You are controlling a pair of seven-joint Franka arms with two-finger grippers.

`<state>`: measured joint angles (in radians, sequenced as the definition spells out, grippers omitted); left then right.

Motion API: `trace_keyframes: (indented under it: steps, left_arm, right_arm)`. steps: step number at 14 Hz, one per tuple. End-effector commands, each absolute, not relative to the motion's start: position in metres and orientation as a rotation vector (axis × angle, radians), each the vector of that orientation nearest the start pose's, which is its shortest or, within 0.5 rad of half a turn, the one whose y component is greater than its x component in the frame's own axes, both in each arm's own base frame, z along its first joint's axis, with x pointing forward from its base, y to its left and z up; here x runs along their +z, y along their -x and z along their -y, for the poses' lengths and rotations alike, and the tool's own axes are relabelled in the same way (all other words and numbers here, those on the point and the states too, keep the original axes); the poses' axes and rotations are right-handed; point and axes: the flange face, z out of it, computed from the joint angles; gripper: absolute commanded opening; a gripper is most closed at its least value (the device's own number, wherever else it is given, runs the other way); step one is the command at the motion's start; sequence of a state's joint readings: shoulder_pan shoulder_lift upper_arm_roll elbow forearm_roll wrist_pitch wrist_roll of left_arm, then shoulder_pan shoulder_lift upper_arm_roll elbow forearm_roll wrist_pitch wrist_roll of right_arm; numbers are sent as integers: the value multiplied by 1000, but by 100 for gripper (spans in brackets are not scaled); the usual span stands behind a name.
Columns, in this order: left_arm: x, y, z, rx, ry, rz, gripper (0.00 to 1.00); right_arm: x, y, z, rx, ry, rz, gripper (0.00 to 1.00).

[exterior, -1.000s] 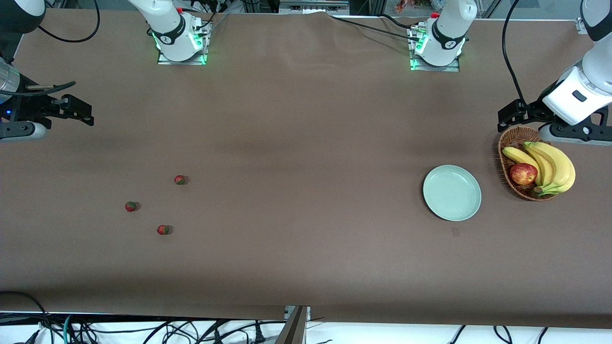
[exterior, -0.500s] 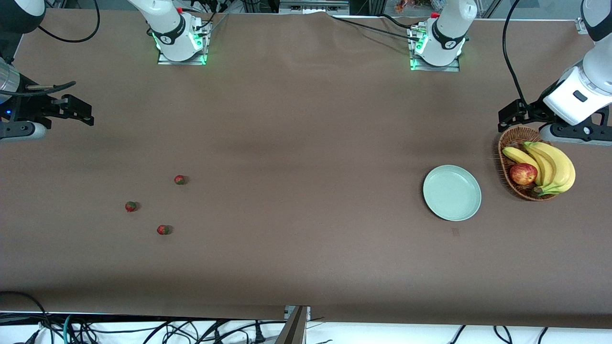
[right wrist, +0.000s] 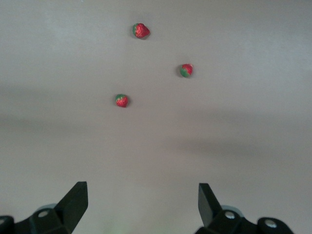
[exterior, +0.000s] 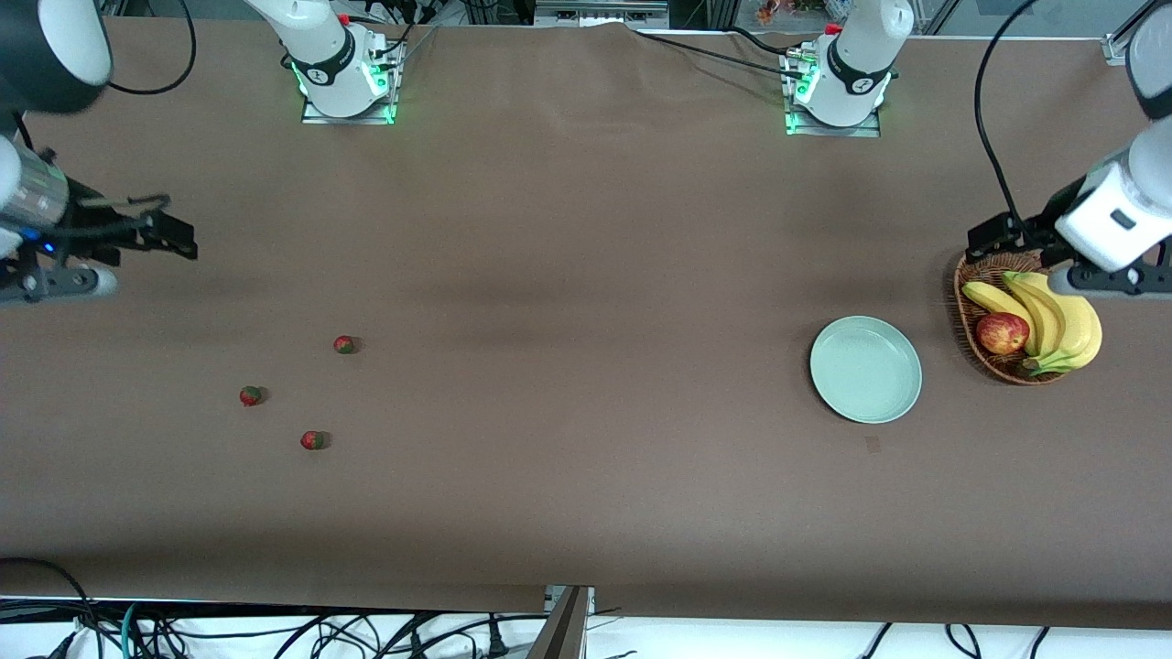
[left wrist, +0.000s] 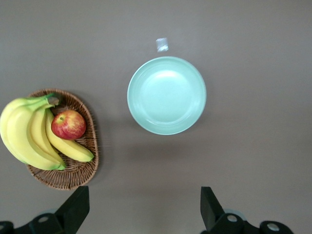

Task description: Collect all strawberries into plate

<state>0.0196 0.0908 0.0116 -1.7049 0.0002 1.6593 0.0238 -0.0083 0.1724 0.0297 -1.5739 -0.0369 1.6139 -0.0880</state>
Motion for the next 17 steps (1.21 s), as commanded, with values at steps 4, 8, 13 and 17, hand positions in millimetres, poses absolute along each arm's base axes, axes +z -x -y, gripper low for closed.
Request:
trace_keyframes:
  steps: [4,8,13,17]
  left_arm:
    - [402,-653,-46,222,3144,-87,100]
    - [331,-678,-63,108,3124,-537,100]
    - [257,-678,-98,86,3160,-944,100]
    - [228,-675,-93,136,3188,-965,100]
  right_arm:
    - [423,-668,-21,60,3161,242,100]
    - [337,-702,-40,-102,3151,273,100]
    - [250,-718,-42,-216,3134,264,100]
    - [209,-719,-42,-249,3127,262,100]
